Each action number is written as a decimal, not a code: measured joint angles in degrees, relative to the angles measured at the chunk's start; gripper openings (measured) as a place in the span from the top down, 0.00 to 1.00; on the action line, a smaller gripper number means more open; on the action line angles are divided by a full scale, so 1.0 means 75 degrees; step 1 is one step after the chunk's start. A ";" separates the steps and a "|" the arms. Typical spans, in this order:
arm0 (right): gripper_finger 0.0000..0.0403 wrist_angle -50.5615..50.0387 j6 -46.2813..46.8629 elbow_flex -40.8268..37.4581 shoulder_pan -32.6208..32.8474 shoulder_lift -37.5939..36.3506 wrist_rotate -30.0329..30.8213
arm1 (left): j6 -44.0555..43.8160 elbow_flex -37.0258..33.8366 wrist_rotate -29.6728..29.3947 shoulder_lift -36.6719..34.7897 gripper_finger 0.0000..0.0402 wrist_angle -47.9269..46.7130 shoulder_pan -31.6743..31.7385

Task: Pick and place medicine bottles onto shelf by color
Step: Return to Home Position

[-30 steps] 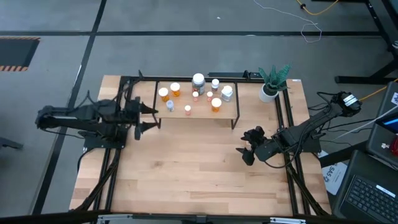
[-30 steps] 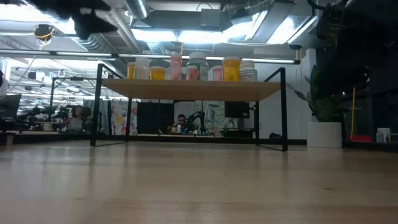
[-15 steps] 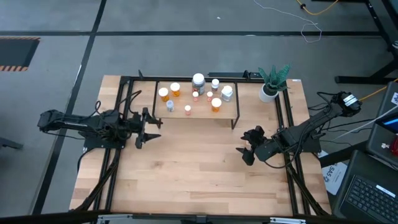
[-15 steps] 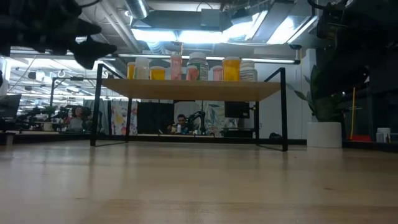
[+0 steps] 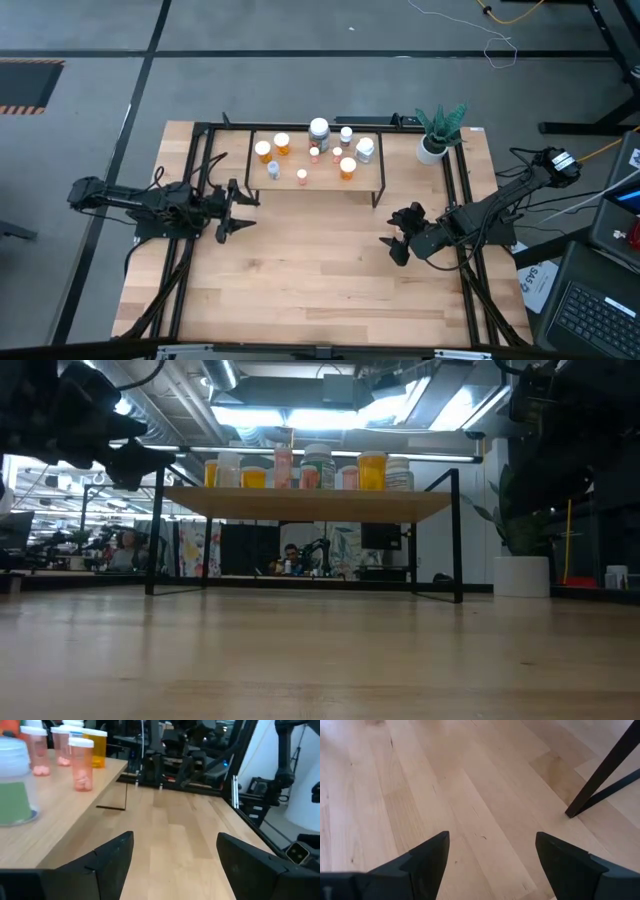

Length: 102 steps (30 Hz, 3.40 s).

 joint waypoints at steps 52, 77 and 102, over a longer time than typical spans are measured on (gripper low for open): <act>0.26 0.4369 -0.5405 -0.2468 -0.2021 -0.3887 -0.2438 | 0.0150 0.0003 -0.0395 -0.0016 0.30 -0.0992 -0.0119; 0.26 0.5205 -0.5732 -0.4065 -0.3066 -0.5131 -0.3123 | 0.0153 0.0003 -0.0395 -0.0016 0.30 -0.0992 -0.0119; 0.26 0.2100 -0.5799 -0.3949 -0.3083 -0.7640 -0.3054 | 0.0153 0.0003 -0.0395 -0.0016 0.30 -0.0992 -0.0119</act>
